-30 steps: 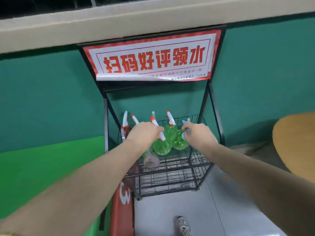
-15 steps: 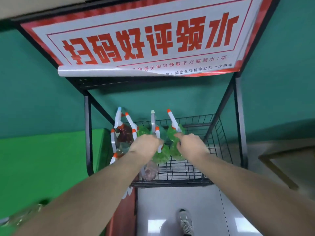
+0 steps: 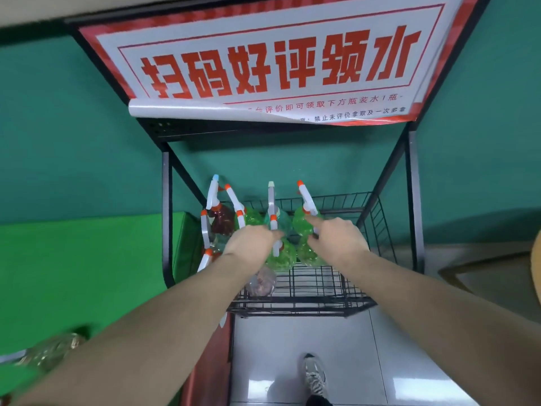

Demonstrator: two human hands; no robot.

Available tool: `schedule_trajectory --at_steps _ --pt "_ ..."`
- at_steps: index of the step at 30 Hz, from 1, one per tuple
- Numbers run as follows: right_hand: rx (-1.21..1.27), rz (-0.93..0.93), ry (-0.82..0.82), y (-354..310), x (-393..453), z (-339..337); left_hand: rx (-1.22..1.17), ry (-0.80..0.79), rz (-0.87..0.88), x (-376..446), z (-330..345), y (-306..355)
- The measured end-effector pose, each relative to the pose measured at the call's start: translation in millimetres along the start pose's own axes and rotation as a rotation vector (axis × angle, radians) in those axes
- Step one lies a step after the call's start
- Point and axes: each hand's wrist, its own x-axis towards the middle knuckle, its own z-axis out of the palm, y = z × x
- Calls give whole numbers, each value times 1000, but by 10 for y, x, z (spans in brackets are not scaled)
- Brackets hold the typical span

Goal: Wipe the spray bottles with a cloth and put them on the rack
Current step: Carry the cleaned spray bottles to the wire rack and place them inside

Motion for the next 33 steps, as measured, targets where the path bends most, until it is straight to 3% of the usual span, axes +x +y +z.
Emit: schedule_trajectory --at_steps 6,12,24,33 --pt "-42 -19 113 -483 -492 -39 -62 176 -25 -646 314 -280" --pt "-80 -114 157 -1565 -1317 259 -241 371 -144 -2025 871 -712" --pt "-140 -594 -75 -4406 -2434 1578 -584 257 -725 -4899 2912 -1996" --pt "-204 -848 -214 -5604 -2305 2338 -824 237 -1035 -5485 3869 -2232"
